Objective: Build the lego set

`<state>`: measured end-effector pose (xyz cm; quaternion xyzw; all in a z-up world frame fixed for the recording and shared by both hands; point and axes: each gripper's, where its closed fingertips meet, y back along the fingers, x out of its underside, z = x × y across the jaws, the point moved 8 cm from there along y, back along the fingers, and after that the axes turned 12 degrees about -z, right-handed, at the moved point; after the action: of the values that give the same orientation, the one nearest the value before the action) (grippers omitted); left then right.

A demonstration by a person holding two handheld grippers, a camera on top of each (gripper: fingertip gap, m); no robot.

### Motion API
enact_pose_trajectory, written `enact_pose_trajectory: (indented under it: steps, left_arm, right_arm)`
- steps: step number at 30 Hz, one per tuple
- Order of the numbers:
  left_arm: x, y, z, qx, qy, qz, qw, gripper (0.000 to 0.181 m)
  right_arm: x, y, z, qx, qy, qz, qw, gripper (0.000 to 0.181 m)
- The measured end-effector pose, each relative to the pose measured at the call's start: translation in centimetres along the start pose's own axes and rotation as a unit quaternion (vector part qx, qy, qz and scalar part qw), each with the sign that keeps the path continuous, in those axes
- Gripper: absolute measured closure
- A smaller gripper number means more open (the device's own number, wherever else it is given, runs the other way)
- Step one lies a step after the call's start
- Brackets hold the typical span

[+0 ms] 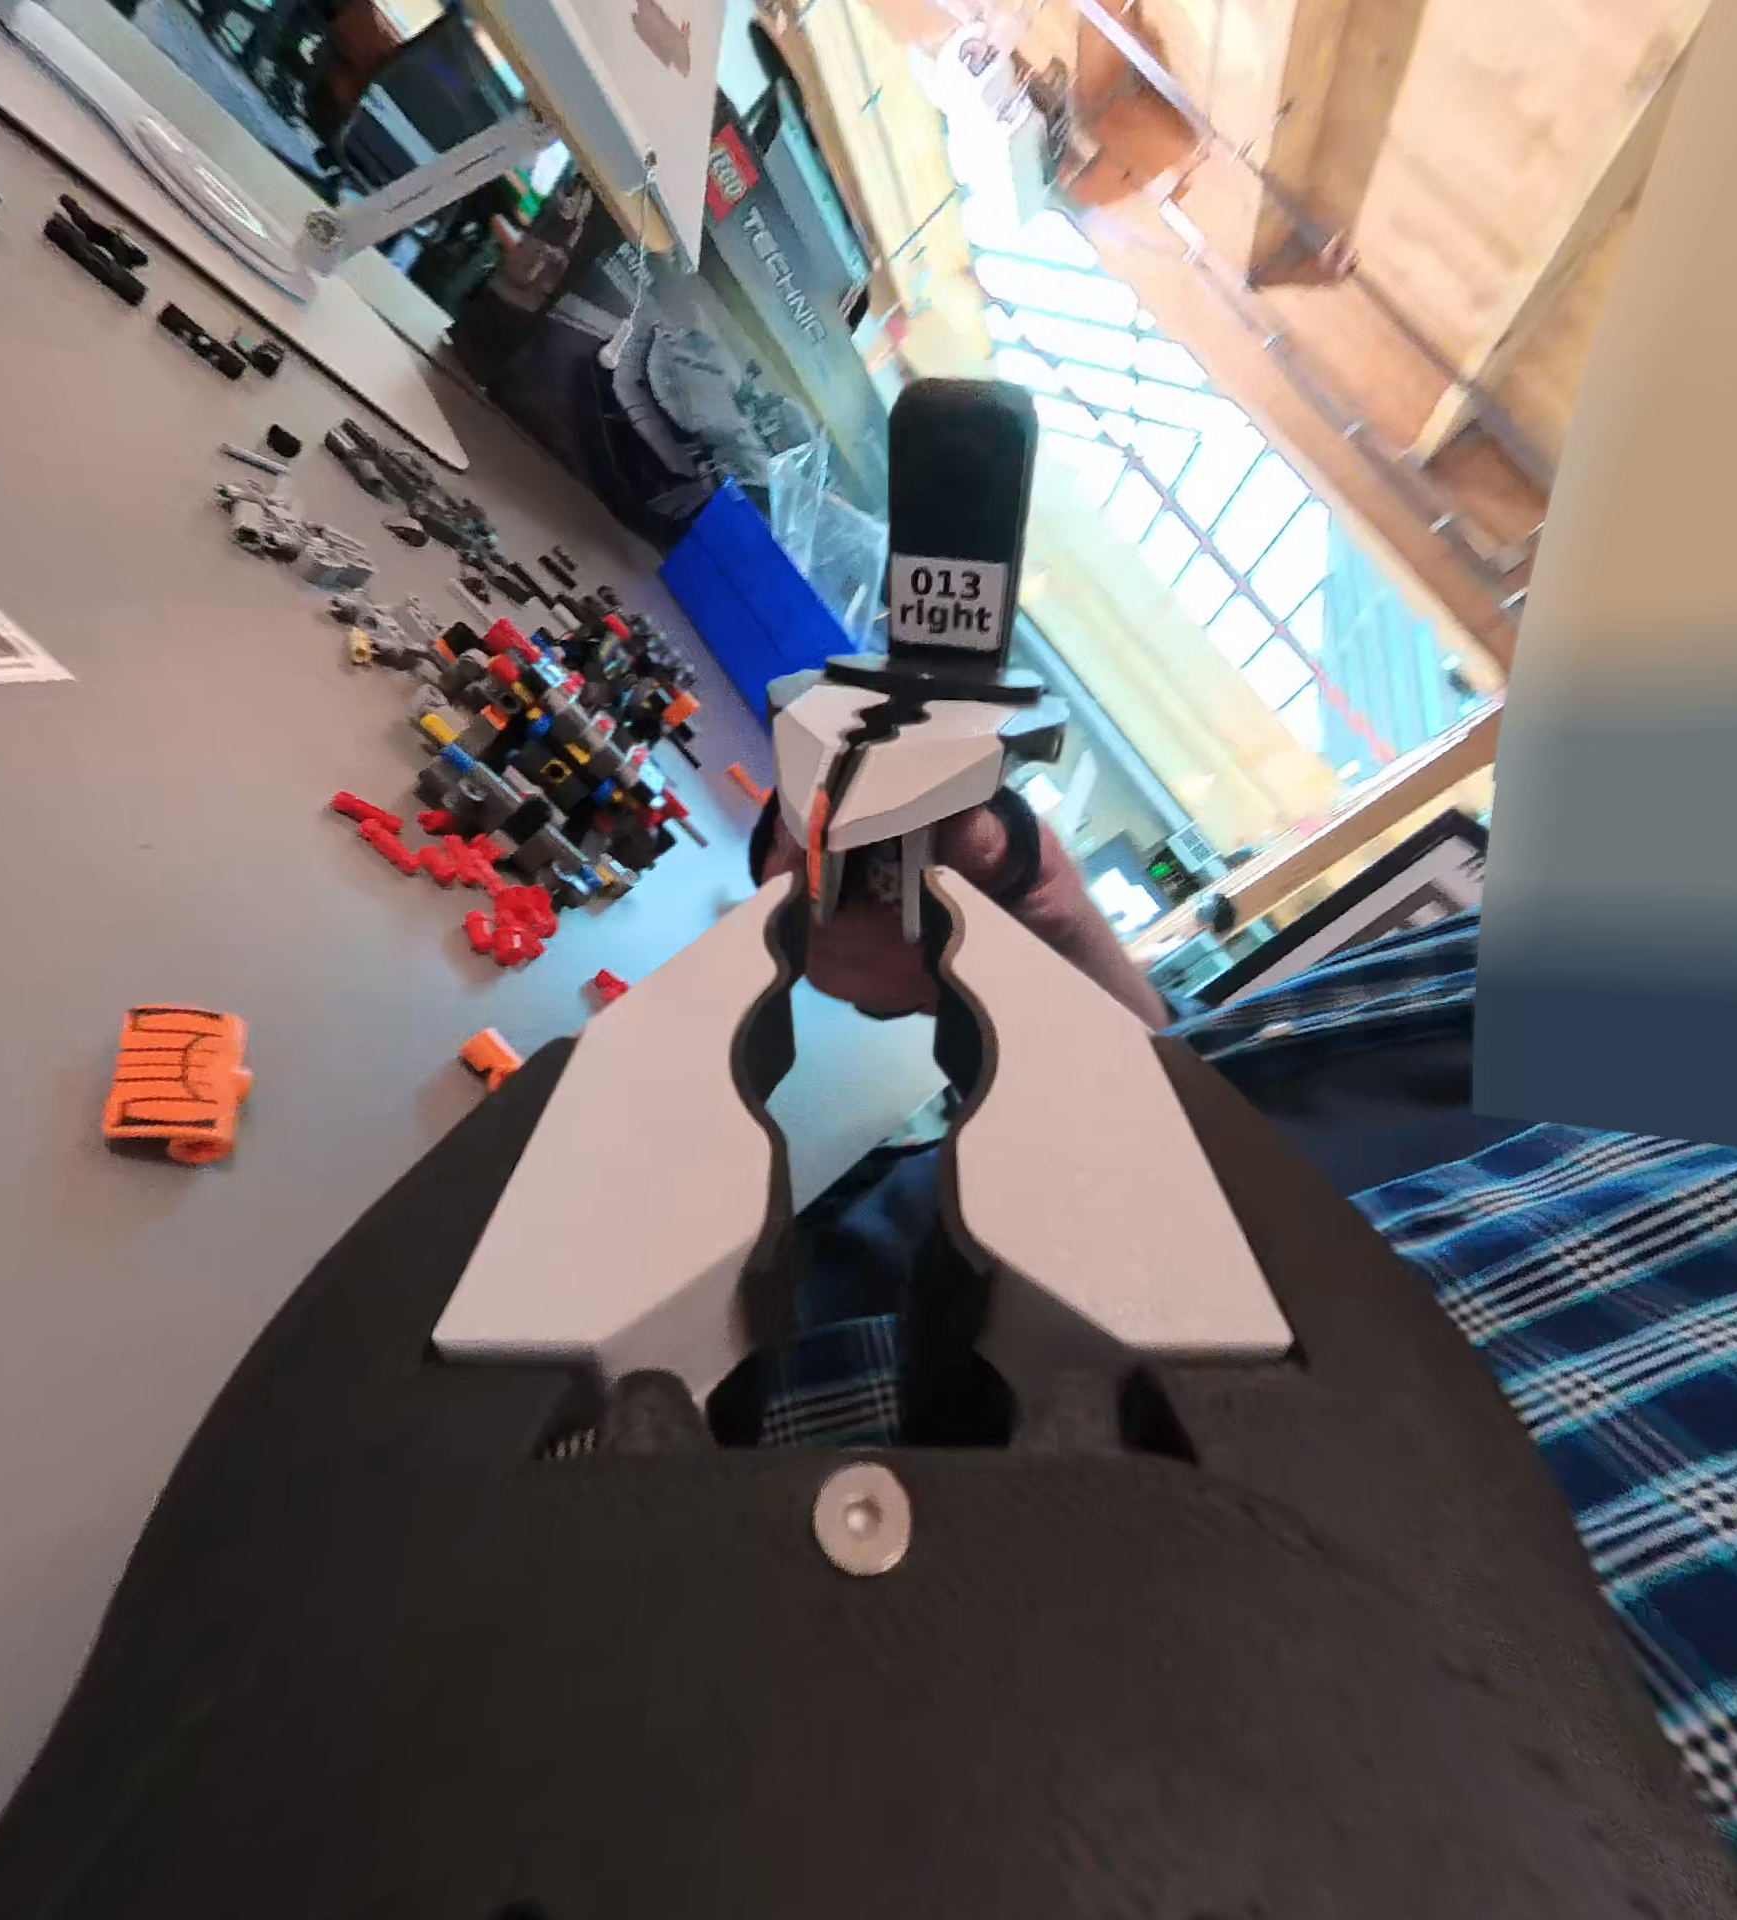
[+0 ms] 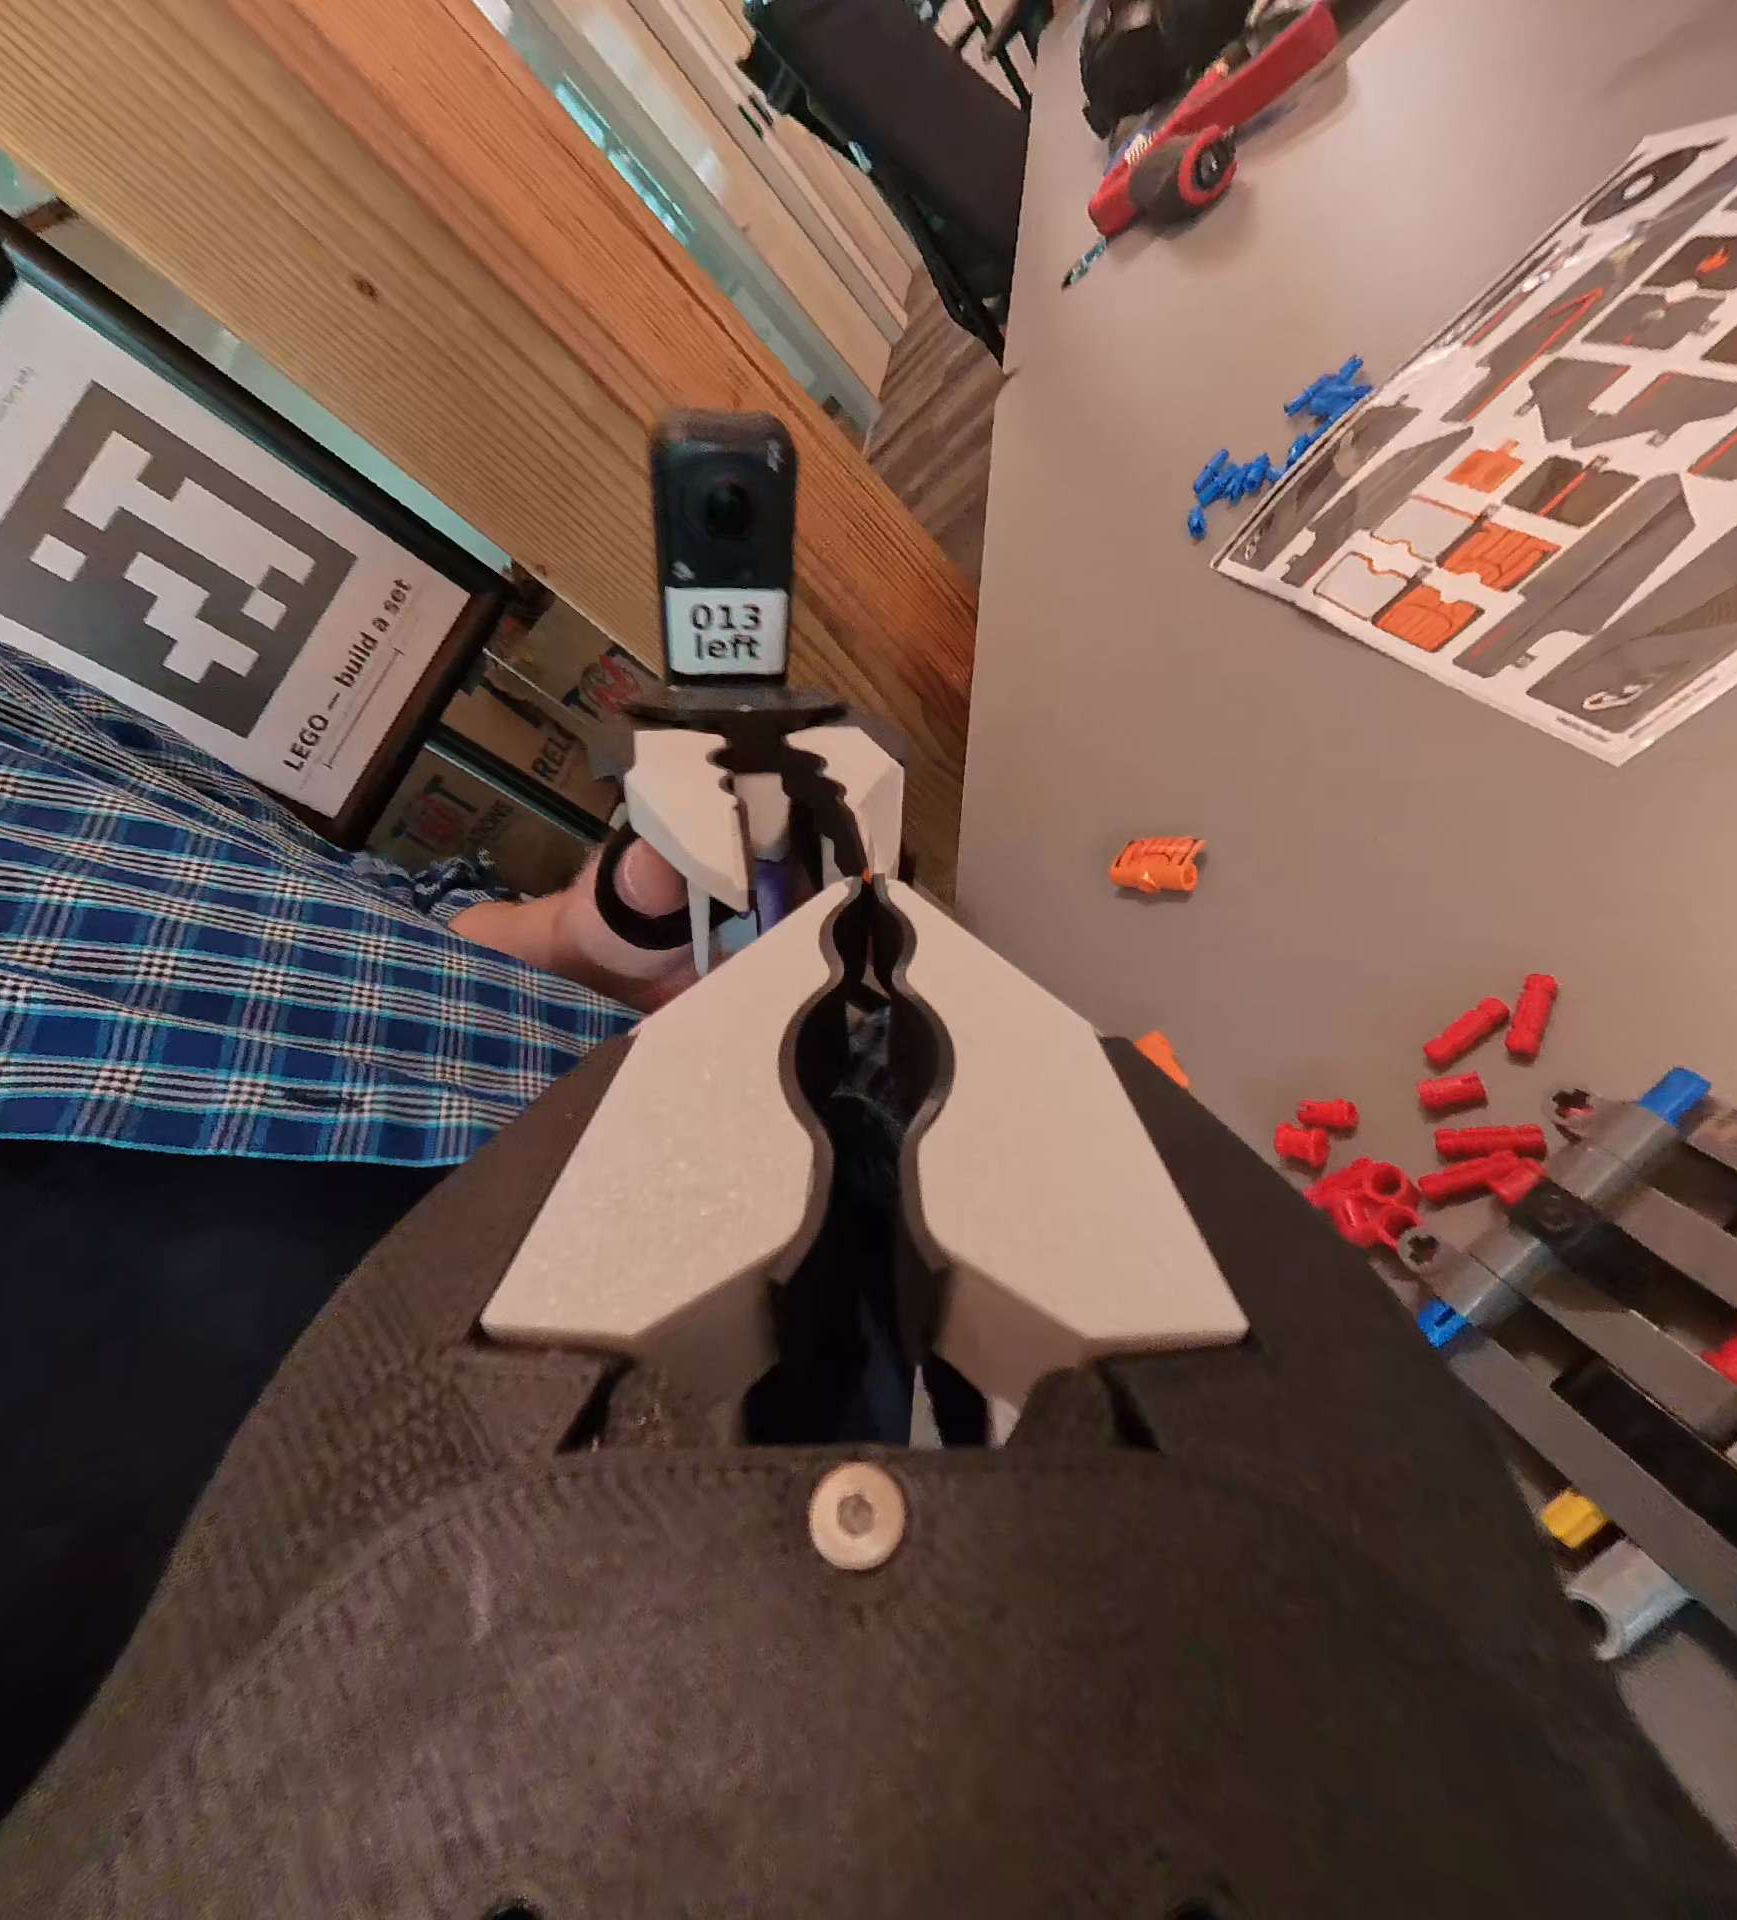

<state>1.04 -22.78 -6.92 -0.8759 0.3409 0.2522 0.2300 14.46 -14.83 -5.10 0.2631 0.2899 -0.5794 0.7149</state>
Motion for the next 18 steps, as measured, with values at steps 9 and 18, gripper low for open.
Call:
enact_pose_trajectory:
  steps: [9, 18]
  left_arm:
    - [0.3, 0.2, 0.3, -0.064, -0.066, 0.035, 0.995, 0.138]
    - [0.7, 0.1, 0.5, -0.116, -0.167, 0.12, 0.972, 0.14]
  right_arm:
    - [0.1, -0.3, 0.2, 0.009, 0.033, 0.01, 0.999, 0.181]
    - [0.0, 0.3, -1.0, 0.039, 0.026, 0.078, 0.996, 0.181]
